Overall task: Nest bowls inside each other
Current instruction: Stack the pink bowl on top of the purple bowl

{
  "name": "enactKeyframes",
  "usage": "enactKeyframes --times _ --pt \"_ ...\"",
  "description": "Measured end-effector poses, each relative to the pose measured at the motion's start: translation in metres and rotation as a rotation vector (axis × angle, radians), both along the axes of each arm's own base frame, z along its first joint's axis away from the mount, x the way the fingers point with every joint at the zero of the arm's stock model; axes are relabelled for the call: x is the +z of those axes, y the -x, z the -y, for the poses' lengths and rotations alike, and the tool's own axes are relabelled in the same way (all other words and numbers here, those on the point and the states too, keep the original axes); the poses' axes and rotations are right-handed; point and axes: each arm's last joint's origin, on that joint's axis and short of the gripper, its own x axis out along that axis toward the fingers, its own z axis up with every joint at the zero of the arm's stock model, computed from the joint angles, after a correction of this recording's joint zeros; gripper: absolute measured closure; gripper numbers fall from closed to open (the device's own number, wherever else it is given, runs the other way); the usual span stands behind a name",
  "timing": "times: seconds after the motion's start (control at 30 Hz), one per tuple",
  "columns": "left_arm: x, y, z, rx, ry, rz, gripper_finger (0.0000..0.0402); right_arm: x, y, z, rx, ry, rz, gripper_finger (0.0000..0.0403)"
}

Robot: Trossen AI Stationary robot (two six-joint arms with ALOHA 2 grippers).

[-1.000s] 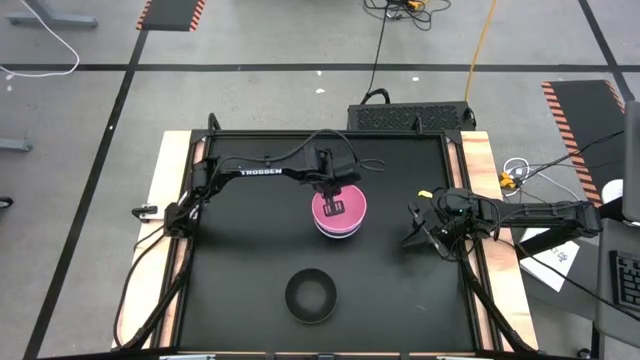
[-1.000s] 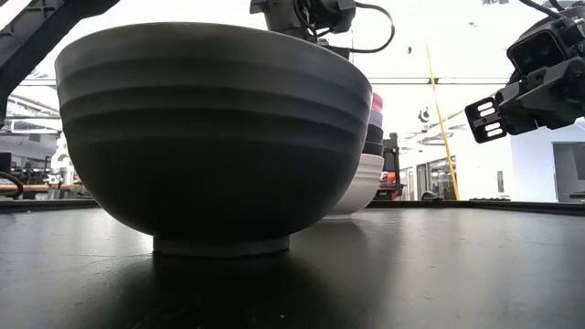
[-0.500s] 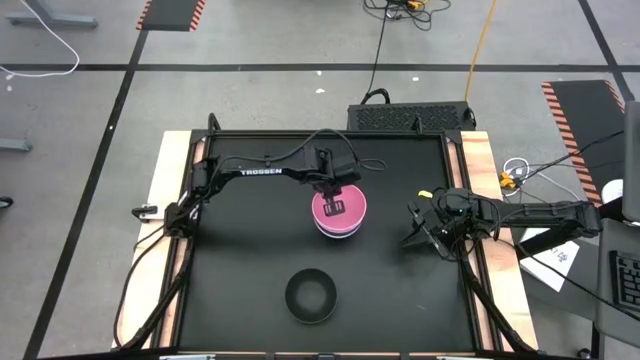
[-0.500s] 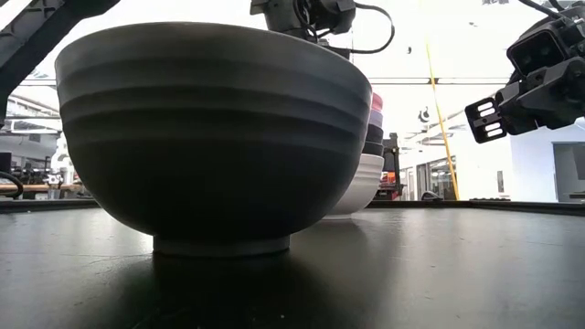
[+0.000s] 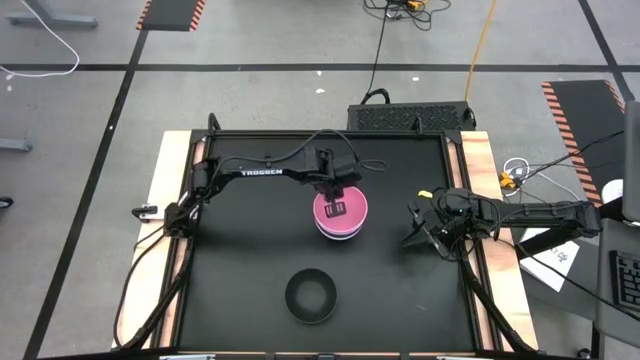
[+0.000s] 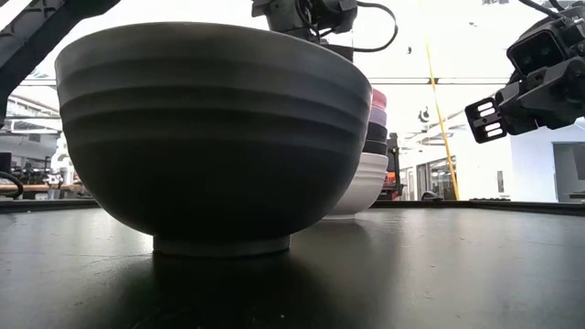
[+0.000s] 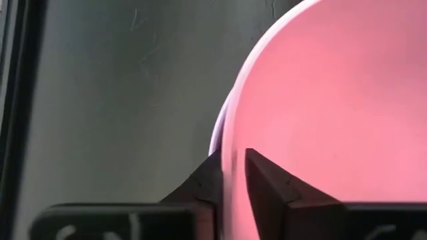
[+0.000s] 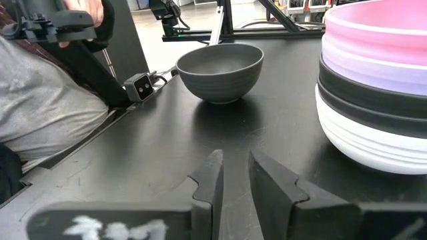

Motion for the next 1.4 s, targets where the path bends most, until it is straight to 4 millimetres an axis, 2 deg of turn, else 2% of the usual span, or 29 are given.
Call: enactKeyframes --times 0.27,0.5,0.77,1.1,1.4 --pt "0.000 0.000 0.001 0.004 0.018 0.003 0.0264 0.000 0.000 0.000 -0.001 -0.002 -0.001 0.0341" --pt "0.005 0.001 0.002 0.002 0.019 0.014 0.0232 0.000 0.000 0.000 -0.002 -0.006 -0.003 0.0341" --pt "0.019 0.003 0.002 -0.002 0.035 0.033 0.0226 0.000 0.000 0.000 -0.001 -0.005 -0.003 0.0341" --pt "0.020 0.003 0.001 -0.013 0.027 0.039 0.0226 0.000 0.000 0.000 -0.001 -0.006 -0.003 0.0341" --pt "0.021 0.002 -0.010 -0.048 0.044 0.067 0.0226 0.000 0.000 0.000 -0.001 -0.006 -0.003 0.0341"
